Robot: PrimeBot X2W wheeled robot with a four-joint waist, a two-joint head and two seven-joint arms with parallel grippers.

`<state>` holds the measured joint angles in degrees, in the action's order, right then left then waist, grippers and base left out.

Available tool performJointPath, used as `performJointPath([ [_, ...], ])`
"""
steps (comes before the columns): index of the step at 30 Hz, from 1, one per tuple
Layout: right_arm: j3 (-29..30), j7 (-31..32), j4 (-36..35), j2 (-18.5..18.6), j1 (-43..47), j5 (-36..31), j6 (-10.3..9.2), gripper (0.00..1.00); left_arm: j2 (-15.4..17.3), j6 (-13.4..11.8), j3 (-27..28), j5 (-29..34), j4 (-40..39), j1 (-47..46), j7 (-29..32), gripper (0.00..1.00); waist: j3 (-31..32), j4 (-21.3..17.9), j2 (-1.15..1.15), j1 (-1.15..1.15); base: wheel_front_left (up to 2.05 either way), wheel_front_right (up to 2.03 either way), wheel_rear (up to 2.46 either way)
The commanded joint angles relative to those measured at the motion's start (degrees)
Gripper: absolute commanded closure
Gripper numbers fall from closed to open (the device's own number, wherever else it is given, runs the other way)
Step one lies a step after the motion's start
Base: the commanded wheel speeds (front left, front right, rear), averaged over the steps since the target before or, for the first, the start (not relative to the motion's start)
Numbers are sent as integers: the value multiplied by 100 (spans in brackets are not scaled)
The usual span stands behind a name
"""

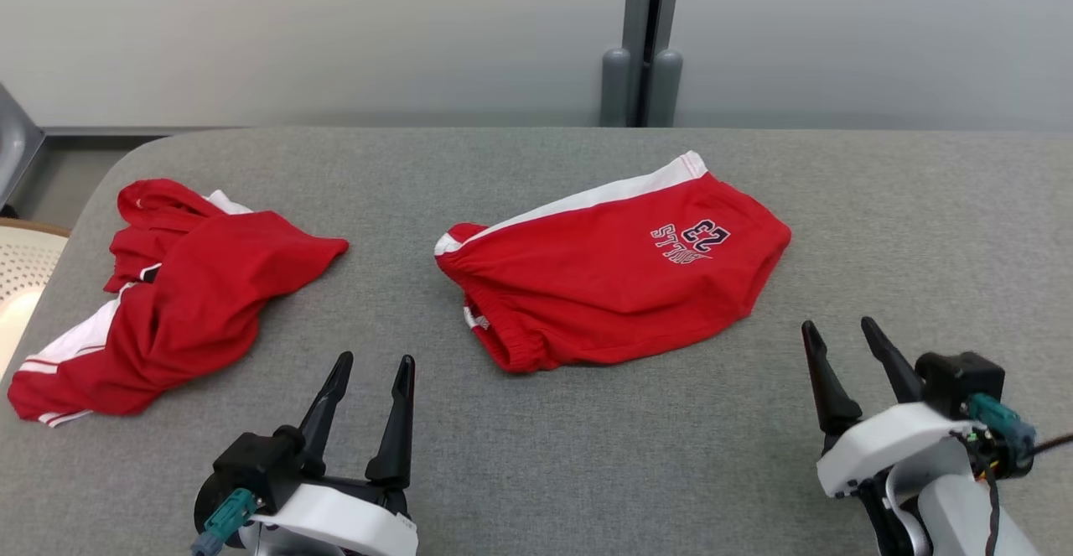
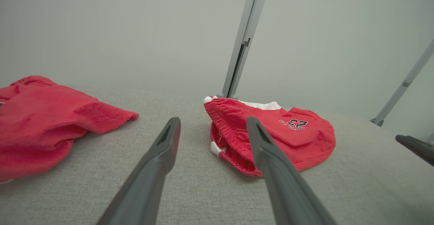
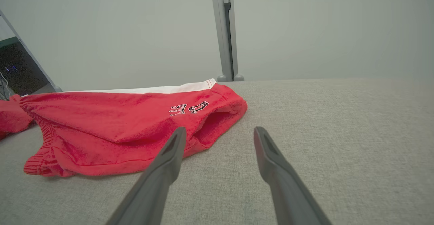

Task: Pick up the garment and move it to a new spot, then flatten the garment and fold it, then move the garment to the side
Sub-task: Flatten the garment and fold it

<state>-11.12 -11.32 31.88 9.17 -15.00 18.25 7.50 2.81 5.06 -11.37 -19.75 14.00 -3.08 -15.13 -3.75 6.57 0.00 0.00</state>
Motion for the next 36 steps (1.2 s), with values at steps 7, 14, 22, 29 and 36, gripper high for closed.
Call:
performJointPath([
  [7,260,586,560,35,-814,534,-2,0,22,-10,-249,-138,63,-269,-2,0,-411,474,0,0,0,0,0],
  [14,554,892,1358,104,-1456,789,0,0,21,-15,-480,-76,153,-484,-2,0,-674,841,0,0,0,0,0],
  [22,977,1001,2296,31,-1958,870,-1,0,17,-67,-553,-190,132,-560,-1,0,-781,1017,0,0,0,0,0],
  [29,1153,1100,2838,29,-2244,870,-2,0,20,-118,-639,-274,102,-611,-2,0,-864,1039,0,0,0,0,0],
  [36,1340,1251,3273,-23,-2591,983,-2,0,20,-103,-702,-307,83,-712,-2,0,-1019,1056,0,0,0,0,0],
])
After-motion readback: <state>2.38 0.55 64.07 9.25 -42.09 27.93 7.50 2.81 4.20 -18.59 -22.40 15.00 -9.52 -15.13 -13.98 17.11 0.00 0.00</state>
